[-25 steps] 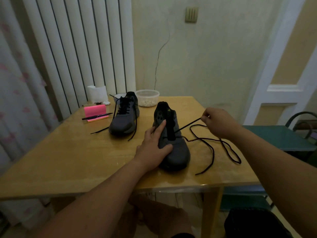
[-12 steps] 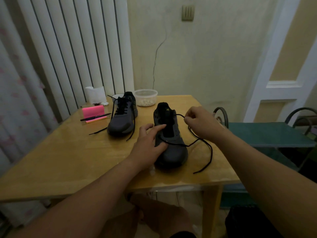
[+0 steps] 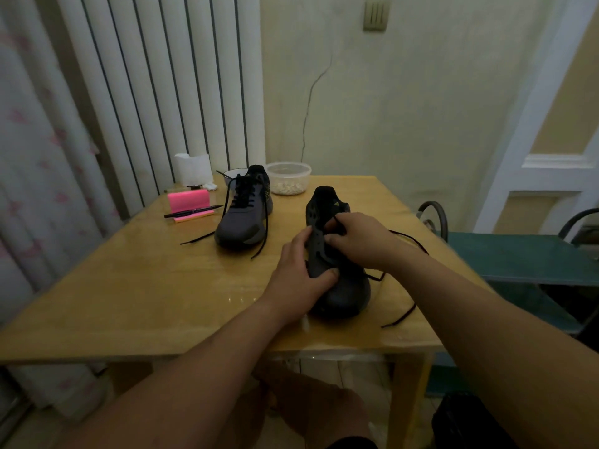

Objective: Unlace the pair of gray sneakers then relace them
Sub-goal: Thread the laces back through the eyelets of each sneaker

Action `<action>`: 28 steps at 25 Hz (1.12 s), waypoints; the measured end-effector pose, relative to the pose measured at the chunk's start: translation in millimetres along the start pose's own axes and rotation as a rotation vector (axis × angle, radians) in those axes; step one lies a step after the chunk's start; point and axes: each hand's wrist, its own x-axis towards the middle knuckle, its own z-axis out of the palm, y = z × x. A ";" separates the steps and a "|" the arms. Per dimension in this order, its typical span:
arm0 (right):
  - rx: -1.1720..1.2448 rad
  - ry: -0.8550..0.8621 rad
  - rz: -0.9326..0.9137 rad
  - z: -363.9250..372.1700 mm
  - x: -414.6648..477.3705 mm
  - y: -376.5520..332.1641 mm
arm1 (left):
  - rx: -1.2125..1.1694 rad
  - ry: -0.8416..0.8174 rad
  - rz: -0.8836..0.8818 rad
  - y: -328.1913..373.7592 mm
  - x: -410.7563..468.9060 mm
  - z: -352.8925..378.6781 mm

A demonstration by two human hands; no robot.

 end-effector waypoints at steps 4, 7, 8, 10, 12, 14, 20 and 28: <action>0.351 -0.080 0.214 -2.2 2.5 -11.2 | -0.011 0.007 -0.007 -2.3 0.2 0.5; 0.469 -0.197 0.304 -10.2 2.0 -8.0 | -0.018 0.008 -0.020 -1.4 -0.4 0.7; 0.501 -0.225 0.312 -11.7 1.8 -6.9 | -0.015 0.009 -0.019 -0.7 -0.8 0.4; 0.511 -0.204 0.299 -10.2 0.7 -4.7 | -0.015 0.000 -0.011 0.3 -0.8 -0.3; 0.598 -0.124 0.286 -3.3 -1.3 -1.7 | 0.025 -0.030 -0.009 2.4 0.3 -0.8; 0.848 -0.031 0.304 1.0 -1.6 2.4 | 0.113 -0.059 -0.020 5.1 1.2 -0.8; 1.257 0.255 0.319 -30.0 22.6 17.5 | 0.184 -0.071 -0.033 3.8 4.6 0.5; 0.000 -0.271 -0.049 -67.8 33.2 -77.8 | -0.275 0.197 0.083 57.6 30.5 -37.2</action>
